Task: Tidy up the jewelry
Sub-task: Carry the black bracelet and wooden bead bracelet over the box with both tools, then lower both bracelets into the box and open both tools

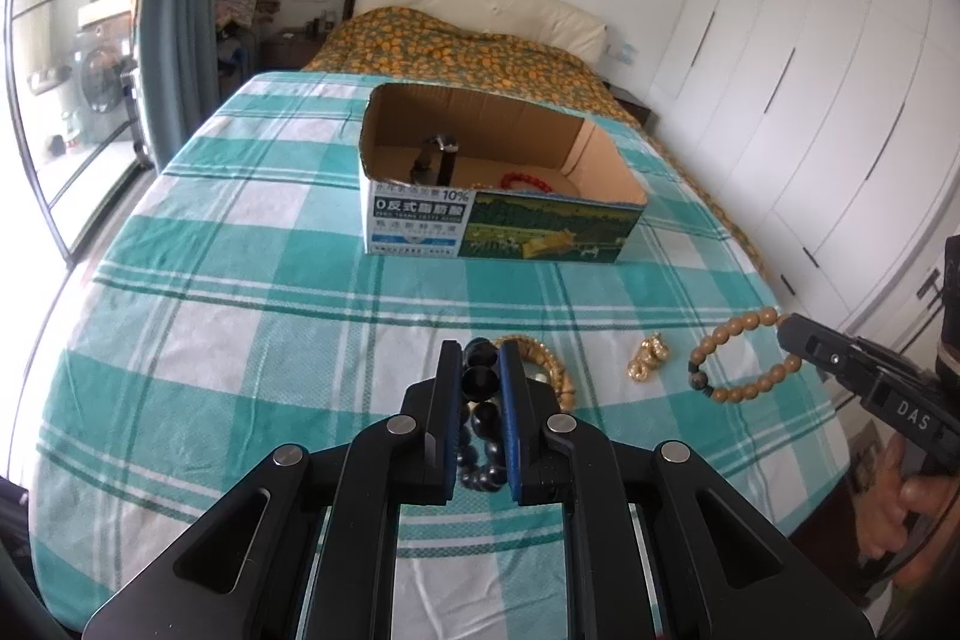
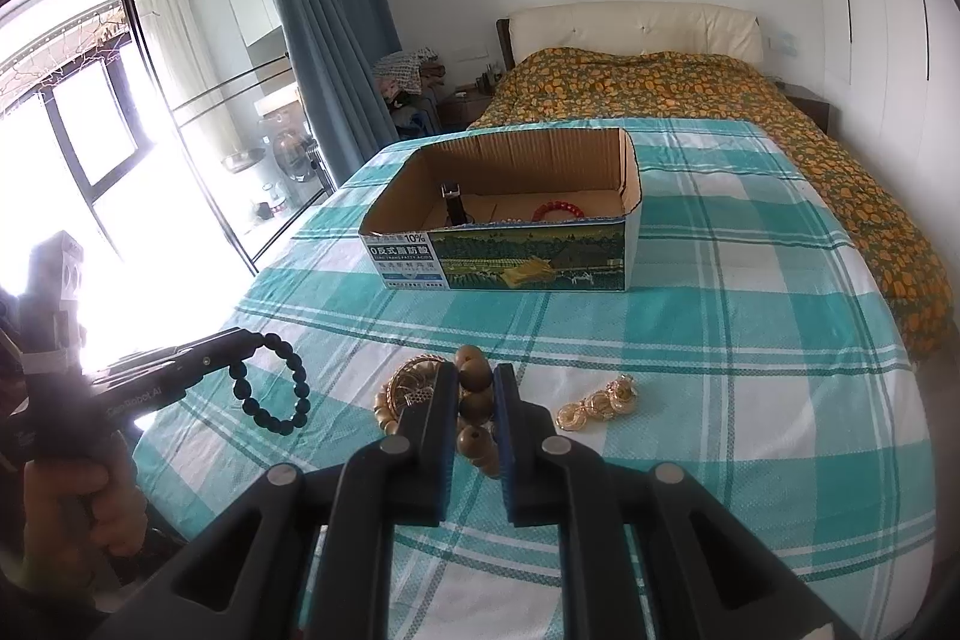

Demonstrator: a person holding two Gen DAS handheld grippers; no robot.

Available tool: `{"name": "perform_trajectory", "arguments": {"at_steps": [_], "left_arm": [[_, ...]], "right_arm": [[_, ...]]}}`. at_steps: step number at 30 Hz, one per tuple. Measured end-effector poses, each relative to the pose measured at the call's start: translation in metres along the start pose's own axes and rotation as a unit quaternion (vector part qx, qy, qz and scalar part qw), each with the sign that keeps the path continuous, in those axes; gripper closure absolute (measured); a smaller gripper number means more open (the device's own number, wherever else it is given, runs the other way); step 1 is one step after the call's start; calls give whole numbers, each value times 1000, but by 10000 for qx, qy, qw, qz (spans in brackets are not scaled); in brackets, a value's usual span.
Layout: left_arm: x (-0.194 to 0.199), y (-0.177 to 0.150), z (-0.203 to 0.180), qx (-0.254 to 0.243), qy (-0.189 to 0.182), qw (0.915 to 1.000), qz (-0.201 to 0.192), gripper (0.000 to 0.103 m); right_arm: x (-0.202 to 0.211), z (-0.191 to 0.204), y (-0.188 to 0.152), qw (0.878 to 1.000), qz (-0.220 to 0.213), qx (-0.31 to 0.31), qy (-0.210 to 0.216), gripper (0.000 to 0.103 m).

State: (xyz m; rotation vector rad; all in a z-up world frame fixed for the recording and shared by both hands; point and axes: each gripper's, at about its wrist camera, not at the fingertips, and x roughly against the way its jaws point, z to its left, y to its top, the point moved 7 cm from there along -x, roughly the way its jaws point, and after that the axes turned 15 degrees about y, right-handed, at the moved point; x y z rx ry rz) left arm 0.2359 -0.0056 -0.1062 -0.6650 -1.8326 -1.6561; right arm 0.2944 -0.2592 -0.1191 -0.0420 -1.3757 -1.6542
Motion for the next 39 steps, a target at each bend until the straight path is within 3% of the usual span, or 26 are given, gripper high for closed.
{"name": "perform_trajectory", "arguments": {"at_steps": [10, 17, 30, 39], "left_arm": [[-8, 19, 0, -256, 265, 9993, -100, 93], [-16, 44, -7, -439, 172, 9988, -134, 93], [-47, 133, -29, -749, -97, 9968, -258, 93], [-119, 189, -41, -721, -156, 9973, -3, 93]], "right_arm": [[-8, 4, 16, 10000, -2, 82, 30, 91], [-18, 6, 40, 9996, -3, 270, 44, 91], [-64, -17, 132, 9992, -66, 369, 113, 91], [-141, -56, 194, 9990, 182, -121, 378, 91]]}}
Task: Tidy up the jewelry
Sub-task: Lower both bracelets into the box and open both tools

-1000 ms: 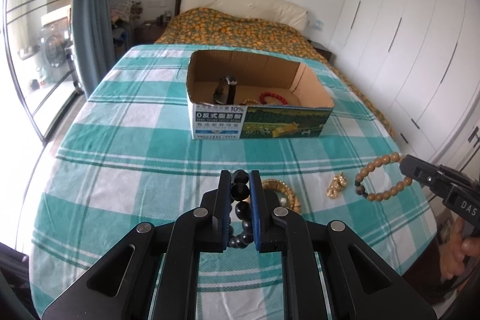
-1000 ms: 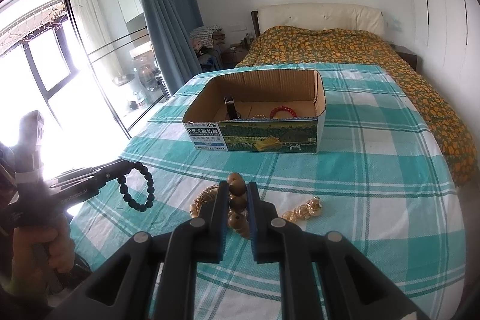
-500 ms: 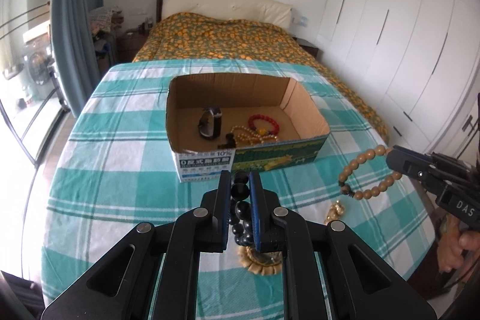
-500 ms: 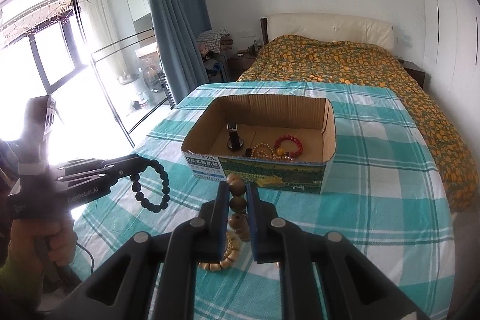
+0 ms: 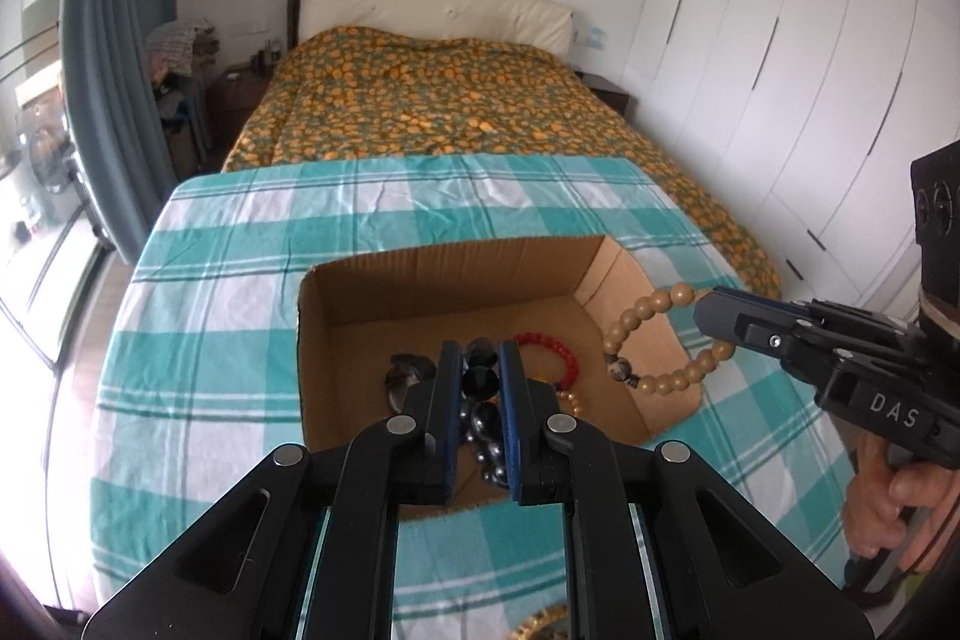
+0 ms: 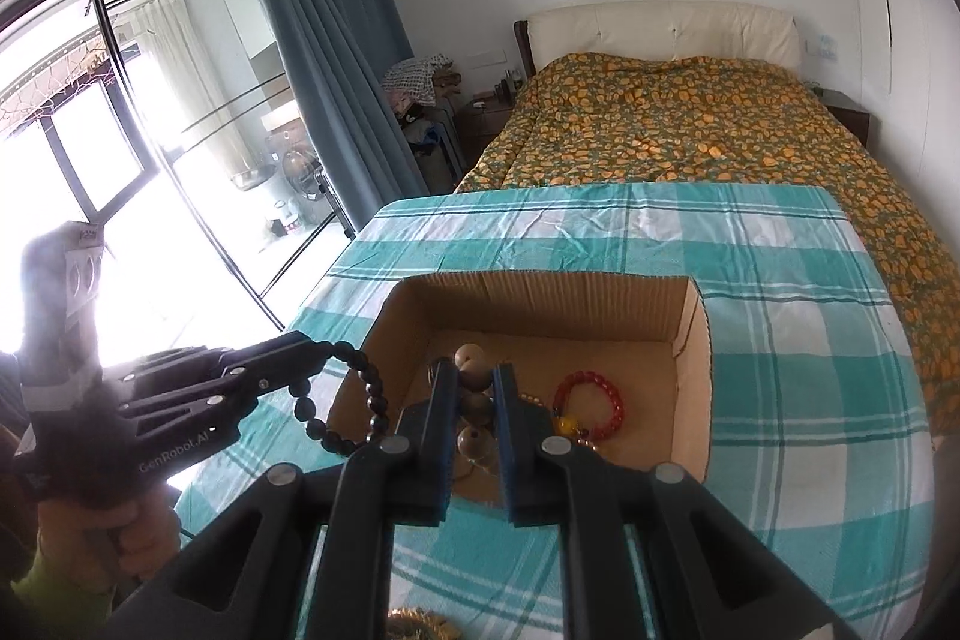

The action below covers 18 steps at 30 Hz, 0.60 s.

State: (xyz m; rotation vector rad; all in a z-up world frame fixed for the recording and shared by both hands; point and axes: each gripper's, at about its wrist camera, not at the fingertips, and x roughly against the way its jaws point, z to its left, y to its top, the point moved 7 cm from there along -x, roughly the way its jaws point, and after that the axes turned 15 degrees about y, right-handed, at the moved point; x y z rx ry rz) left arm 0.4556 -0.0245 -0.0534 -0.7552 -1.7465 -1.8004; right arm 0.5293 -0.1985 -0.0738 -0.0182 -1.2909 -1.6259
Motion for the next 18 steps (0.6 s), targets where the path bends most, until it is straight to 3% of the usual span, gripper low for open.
{"name": "perform_trajectory", "arguments": {"at_steps": [6, 14, 15, 16, 17, 18], "left_arm": [[-54, 17, -6, 119, -59, 9992, 386, 93], [-101, 13, -16, -49, 66, 9976, 690, 92], [-103, 11, -15, -46, 116, 9976, 688, 86], [-105, 10, -14, -41, 166, 9974, 696, 67], [-105, 8, -11, -11, 268, 9973, 678, 61], [-103, 8, -8, 19, 338, 9974, 641, 45]], "right_arm": [[-55, -30, 17, 9992, 341, -174, -75, 91], [-99, -59, 9, 9966, 682, -334, -332, 89], [-101, -63, 8, 9963, 666, -390, -371, 86], [-100, -67, 8, 9963, 621, -461, -381, 74], [-98, -71, 7, 9963, 542, -523, -424, 66], [-96, -75, 7, 9963, 480, -565, -446, 65]]}}
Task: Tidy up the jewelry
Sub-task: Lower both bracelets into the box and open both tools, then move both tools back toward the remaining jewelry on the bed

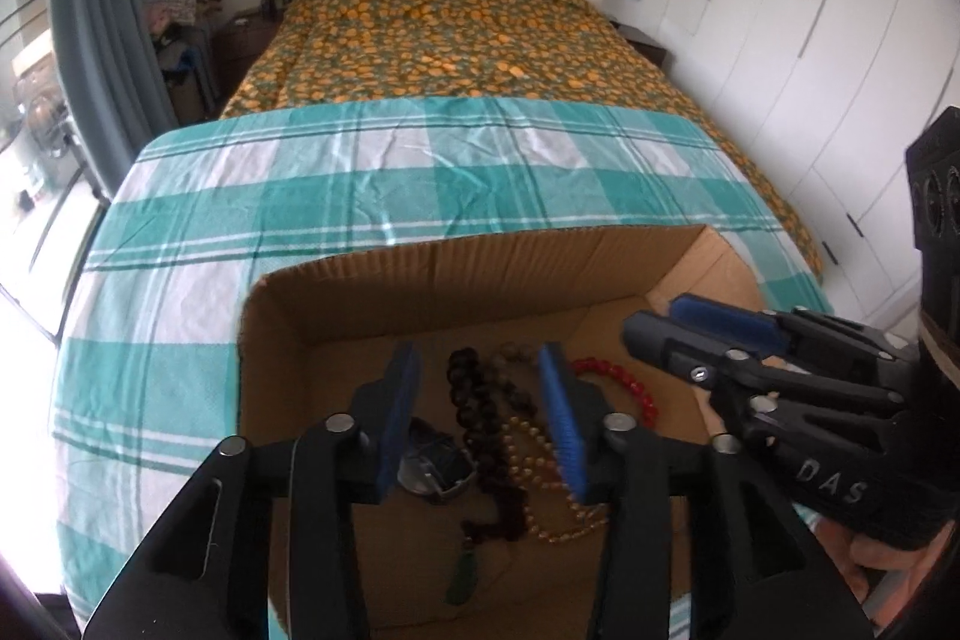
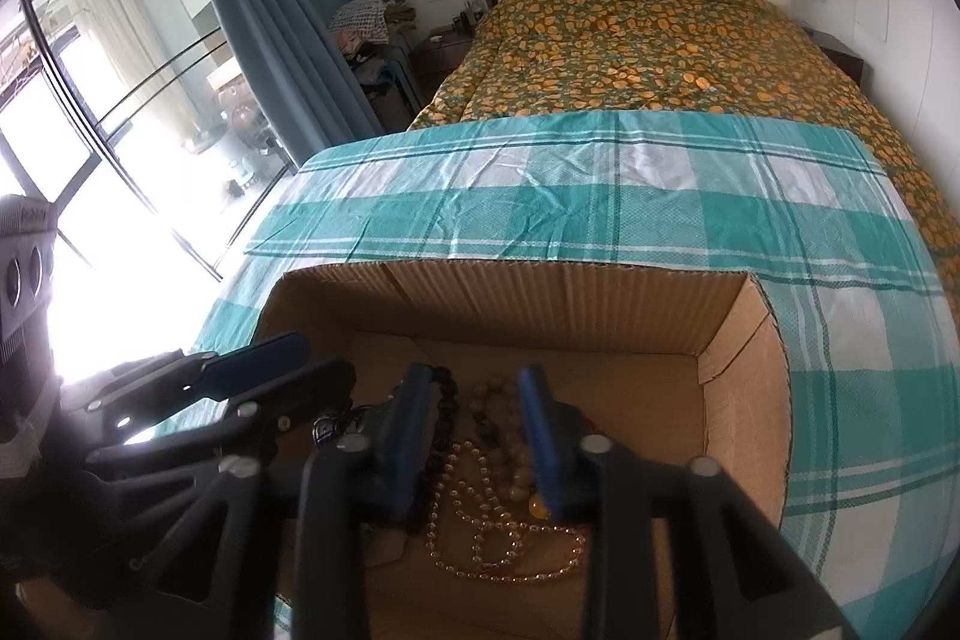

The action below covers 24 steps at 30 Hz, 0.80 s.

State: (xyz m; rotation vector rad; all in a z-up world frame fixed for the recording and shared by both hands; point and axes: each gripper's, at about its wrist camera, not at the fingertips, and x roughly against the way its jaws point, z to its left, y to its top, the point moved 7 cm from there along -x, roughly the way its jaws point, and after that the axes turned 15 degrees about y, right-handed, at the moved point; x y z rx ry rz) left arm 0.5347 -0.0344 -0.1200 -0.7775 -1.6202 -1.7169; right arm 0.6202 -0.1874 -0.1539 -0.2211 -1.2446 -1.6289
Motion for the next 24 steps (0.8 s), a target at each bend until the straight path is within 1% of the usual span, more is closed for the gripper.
{"name": "perform_trajectory", "arguments": {"at_steps": [1, 3, 6, 10, 14, 16, 19, 21, 24], "left_arm": [[3, -2, 3, 40, 12, 10000, -34, 31], [11, -5, 9, 123, 86, 9998, -133, 22], [33, -15, 13, 70, 206, 9992, -333, 17], [70, -38, 14, -18, 295, 9974, -651, 7], [103, -74, 11, -86, 453, 9956, -811, 5], [115, -96, 7, -117, 477, 9956, -792, 5], [130, -124, 3, -178, 542, 9953, -780, 5], [139, -140, 1, -194, 622, 9946, -805, 5], [151, -163, 0, -121, 646, 9946, -799, 5]], "right_arm": [[3, -2, -2, 10000, -33, -25, -8, 64], [9, -3, -7, 10000, -74, -15, -60, 61], [24, -1, -20, 9996, -133, 130, -221, 54], [55, 12, -47, 9979, -275, 432, -401, 53], [90, 27, -82, 9951, -437, 645, -611, 53], [106, 35, -105, 9940, -483, 698, -685, 52], [125, 42, -137, 9917, -528, 822, -839, 46], [137, 46, -157, 9899, -538, 900, -958, 46], [153, 49, -184, 9886, -581, 892, -1060, 46]]}}
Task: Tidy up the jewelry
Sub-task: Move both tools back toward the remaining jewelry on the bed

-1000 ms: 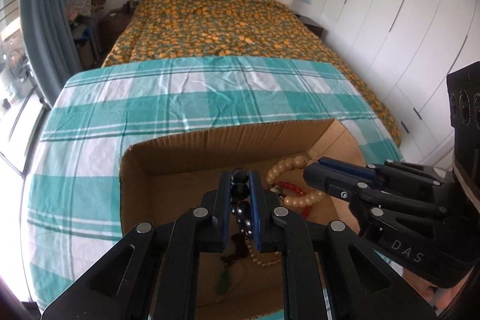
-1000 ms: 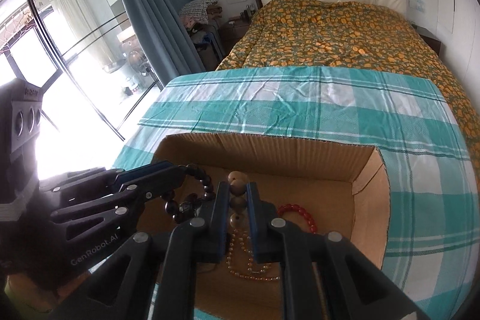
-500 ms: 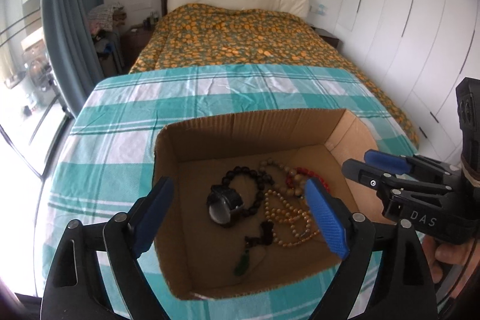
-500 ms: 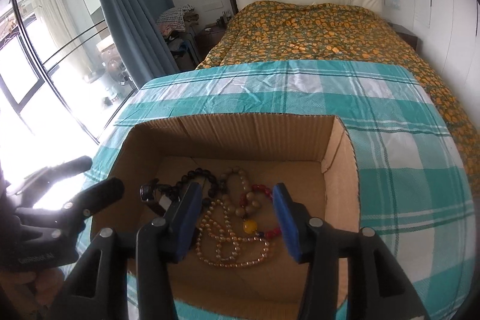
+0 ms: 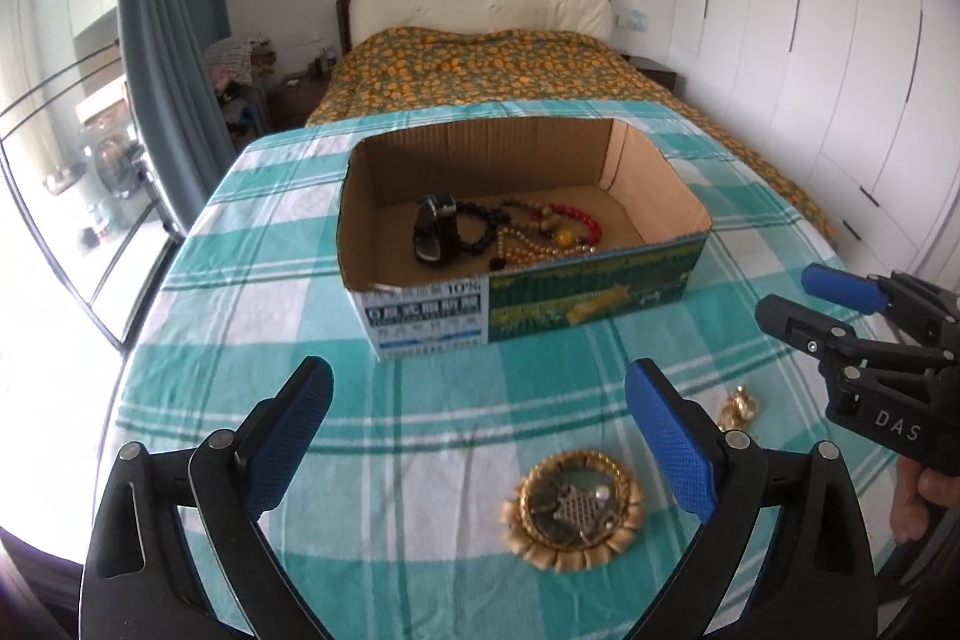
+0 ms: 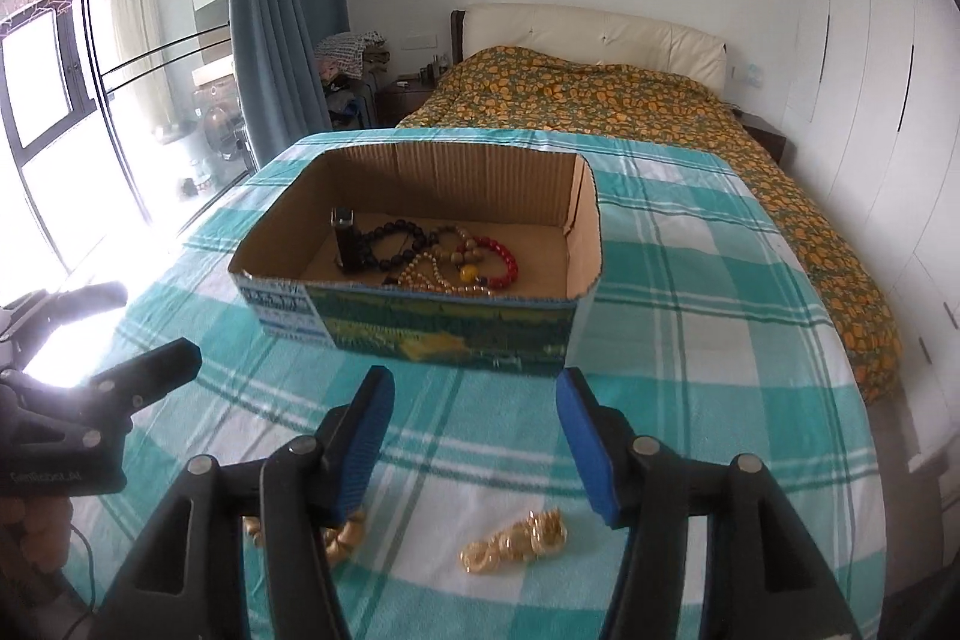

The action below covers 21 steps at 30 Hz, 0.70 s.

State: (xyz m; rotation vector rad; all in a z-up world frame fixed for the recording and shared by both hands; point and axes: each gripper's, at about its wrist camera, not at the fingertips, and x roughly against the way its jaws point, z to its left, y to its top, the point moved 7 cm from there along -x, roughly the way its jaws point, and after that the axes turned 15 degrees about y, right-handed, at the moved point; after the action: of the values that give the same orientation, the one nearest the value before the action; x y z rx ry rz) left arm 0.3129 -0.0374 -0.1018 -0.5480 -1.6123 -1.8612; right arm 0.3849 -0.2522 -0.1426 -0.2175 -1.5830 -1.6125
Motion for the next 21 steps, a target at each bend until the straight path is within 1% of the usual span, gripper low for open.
{"name": "perform_trajectory", "arguments": {"at_steps": [4, 12, 16, 21], "left_arm": [[9, -24, 0, 120, -60, 9998, 111, 5], [13, -74, 3, 285, -50, 9987, 409, 5], [9, -100, 11, 355, -2, 9978, 561, 5], [-1, -124, 19, 585, -97, 9948, 827, 5]], "right_arm": [[23, 3, -29, 9999, -40, -62, -124, 46], [44, -1, -77, 9990, -71, -111, -420, 46], [48, -6, -96, 9987, -50, -217, -457, 46], [40, -14, -120, 9980, 117, -459, -422, 46]]}}
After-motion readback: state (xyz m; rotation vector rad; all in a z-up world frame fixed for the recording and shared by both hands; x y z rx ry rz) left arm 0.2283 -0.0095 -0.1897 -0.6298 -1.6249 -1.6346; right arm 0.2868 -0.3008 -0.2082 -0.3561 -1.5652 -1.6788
